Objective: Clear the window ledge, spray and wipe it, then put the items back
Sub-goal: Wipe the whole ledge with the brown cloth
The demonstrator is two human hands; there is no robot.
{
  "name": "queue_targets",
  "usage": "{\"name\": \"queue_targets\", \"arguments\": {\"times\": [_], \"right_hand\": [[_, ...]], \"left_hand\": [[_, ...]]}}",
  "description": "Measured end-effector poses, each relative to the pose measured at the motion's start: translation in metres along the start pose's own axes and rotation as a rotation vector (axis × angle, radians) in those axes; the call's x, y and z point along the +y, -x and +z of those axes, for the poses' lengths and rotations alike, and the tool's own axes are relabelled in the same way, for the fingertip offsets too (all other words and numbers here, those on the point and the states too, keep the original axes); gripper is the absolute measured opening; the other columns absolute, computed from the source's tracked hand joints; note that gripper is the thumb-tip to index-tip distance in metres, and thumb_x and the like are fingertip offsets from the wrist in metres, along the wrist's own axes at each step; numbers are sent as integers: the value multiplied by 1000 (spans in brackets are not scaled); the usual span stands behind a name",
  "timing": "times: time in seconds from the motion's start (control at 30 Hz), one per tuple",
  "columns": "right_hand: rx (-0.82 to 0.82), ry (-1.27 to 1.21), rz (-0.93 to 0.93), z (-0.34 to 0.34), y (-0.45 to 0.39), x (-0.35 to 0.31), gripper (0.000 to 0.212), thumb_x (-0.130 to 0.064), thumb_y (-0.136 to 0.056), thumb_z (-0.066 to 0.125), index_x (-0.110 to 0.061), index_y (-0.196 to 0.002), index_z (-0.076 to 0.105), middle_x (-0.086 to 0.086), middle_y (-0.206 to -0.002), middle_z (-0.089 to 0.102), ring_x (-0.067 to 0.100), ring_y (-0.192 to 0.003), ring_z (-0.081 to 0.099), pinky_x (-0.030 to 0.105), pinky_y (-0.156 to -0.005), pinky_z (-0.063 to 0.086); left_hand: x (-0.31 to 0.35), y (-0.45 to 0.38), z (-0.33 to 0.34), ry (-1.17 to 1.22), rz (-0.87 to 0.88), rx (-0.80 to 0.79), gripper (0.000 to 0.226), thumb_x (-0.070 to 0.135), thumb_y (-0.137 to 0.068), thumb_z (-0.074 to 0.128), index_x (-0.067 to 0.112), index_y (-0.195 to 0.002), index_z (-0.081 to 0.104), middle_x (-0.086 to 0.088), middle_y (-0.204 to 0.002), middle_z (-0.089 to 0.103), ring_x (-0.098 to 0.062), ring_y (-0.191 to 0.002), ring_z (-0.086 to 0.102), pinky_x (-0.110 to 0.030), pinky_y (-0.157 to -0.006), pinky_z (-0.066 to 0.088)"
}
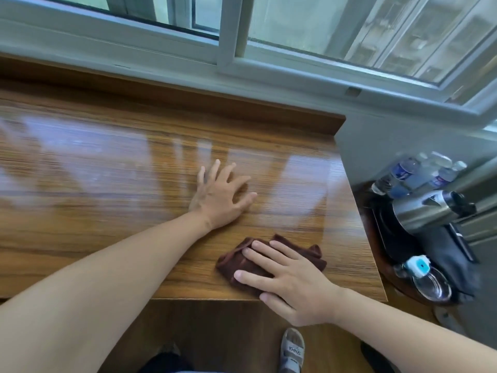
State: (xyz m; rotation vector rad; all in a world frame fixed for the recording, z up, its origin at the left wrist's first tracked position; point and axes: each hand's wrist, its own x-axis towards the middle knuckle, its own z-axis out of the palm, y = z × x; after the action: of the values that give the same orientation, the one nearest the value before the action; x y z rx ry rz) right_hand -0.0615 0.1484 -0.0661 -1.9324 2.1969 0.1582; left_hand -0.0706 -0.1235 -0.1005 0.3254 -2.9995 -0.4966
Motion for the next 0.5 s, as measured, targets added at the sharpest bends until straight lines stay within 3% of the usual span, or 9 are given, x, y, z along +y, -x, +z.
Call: {"name": "queue_targets", "arguments": {"times": [0.1, 0.17, 0.3, 0.37, 0.5], "right_hand": [[-20, -6, -126, -3, 7, 18, 58, -42, -109, 39, -45, -163, 18, -1, -174, 11, 17, -161, -6, 46, -130, 8], [-20, -8, -135, -4, 4, 34, 58, -43, -109, 37, -45, -163, 17, -2, -174, 11, 14, -161, -6, 45, -130, 6], [55, -30, 103, -3, -6, 63, 56, -50, -110, 26, -46, -163, 12, -4, -174, 7, 11, -160, -10, 45, -130, 6], [76, -23, 127, 0, -4, 60, 56, -49, -110, 26, -45, -164, 10, -4, -175, 4, 13, -160, -12, 46, -130, 3], [-4, -19, -173, 0, 24, 53, 55, -44, -110, 30, -45, -163, 14, -4, -175, 7, 13, -160, -12, 44, -130, 0]], "left_hand": [[5, 4, 4, 35, 125, 26, 64, 72, -96, 19, 45, -142, 55, 6, -163, 37, -25, -156, 17, -52, -126, 7], [10, 1, 9, 47, 109, 63, 59, 64, -99, 25, 40, -142, 58, 4, -160, 43, -27, -154, 25, -51, -124, 15], [14, -3, 20, 46, -31, 159, 53, 50, -100, 32, 29, -139, 62, -4, -154, 50, -36, -148, 35, -53, -121, 24], [12, -1, 24, 52, -67, 181, 57, 50, -99, 30, 24, -139, 62, -8, -153, 51, -39, -147, 35, -53, -121, 25], [14, -4, 25, 17, -76, 120, 61, 55, -100, 25, 28, -145, 56, -5, -159, 44, -37, -152, 28, -53, -125, 18]]}}
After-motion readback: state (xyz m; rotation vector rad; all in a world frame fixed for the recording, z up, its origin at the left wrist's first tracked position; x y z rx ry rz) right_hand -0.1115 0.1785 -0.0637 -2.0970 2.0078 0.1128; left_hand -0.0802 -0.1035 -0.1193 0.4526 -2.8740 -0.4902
